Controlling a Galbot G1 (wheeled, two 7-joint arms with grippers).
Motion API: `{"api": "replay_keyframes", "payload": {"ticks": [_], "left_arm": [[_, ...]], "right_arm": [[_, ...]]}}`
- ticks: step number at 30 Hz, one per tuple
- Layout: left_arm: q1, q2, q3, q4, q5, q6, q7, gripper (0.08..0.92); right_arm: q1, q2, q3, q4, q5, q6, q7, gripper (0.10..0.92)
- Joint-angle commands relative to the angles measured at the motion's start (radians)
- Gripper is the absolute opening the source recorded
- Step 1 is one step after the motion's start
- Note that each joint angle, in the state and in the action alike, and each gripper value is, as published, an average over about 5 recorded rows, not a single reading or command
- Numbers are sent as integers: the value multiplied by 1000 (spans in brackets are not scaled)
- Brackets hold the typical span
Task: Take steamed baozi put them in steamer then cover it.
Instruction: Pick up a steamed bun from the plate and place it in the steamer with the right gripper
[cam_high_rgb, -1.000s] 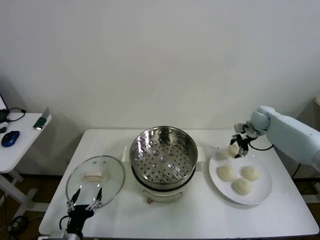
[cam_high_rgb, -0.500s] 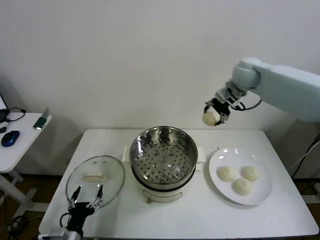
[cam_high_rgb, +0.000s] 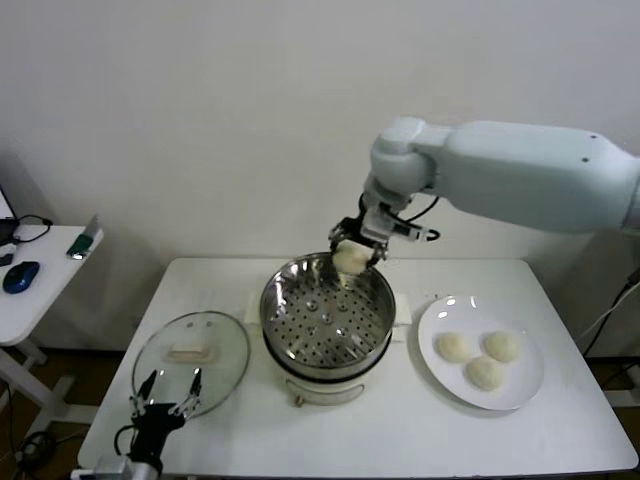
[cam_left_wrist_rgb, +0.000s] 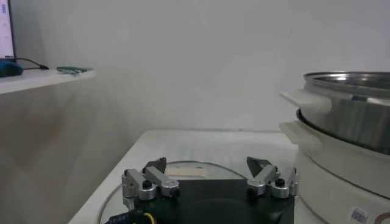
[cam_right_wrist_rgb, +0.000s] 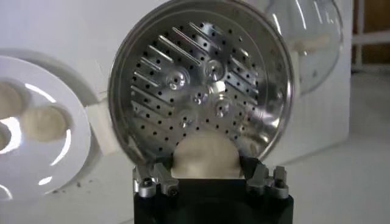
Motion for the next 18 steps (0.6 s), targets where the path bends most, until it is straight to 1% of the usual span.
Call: {"api": "replay_keyframes", "payload": {"ticks": [1,7,18], "left_arm": [[2,-3,-2,-5,5,-1,0,823],[6,-7,-3,-2,5,-6,-2,823],[-1,-8,-3,13,4,-12,-4,823]], "right_arm": [[-109,72,-3,-20,-138,55,35,729],[-214,99,35,-129,-229,54,67,729],[-301,121,74,-245,-262,61,82,729]]}}
